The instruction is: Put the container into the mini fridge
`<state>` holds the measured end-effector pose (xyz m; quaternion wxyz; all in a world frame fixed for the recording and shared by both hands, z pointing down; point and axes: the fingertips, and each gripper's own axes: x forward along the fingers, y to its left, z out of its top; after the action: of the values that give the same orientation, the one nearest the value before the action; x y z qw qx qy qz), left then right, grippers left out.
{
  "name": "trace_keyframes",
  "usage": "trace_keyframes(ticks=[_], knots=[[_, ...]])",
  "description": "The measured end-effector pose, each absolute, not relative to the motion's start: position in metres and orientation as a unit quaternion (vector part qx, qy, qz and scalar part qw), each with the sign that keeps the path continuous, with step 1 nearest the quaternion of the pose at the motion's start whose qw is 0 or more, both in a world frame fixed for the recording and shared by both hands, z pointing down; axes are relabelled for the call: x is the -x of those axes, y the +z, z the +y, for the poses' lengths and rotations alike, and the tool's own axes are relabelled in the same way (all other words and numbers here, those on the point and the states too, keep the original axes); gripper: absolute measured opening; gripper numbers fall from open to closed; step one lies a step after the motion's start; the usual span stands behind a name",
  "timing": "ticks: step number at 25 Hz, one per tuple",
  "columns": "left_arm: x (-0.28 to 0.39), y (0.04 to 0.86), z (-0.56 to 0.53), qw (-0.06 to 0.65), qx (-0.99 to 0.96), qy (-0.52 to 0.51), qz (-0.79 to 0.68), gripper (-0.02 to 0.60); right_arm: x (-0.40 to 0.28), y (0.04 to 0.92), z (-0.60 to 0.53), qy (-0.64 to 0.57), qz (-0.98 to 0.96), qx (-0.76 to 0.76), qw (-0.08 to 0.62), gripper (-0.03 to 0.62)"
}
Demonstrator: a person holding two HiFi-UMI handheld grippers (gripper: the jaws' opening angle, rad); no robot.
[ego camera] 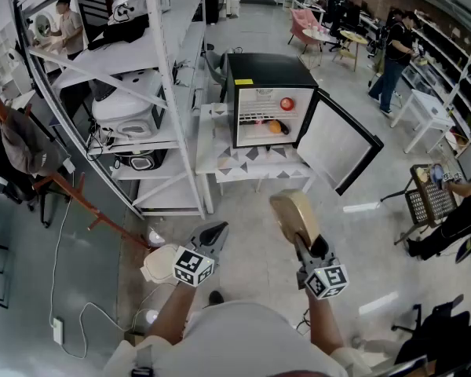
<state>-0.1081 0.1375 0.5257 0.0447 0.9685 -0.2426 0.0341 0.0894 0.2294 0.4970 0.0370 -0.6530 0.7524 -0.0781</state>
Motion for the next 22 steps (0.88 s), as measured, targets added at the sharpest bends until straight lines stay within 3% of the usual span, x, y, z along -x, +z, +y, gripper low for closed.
trace_keyframes(ticks=[22], knots=[[0.119, 0.529, 0.117, 0.053, -0.969, 0.032, -0.238, 0.005, -0.080, 0.498, 0.216, -0.085, 0.744, 0.662, 0.044, 0.225]])
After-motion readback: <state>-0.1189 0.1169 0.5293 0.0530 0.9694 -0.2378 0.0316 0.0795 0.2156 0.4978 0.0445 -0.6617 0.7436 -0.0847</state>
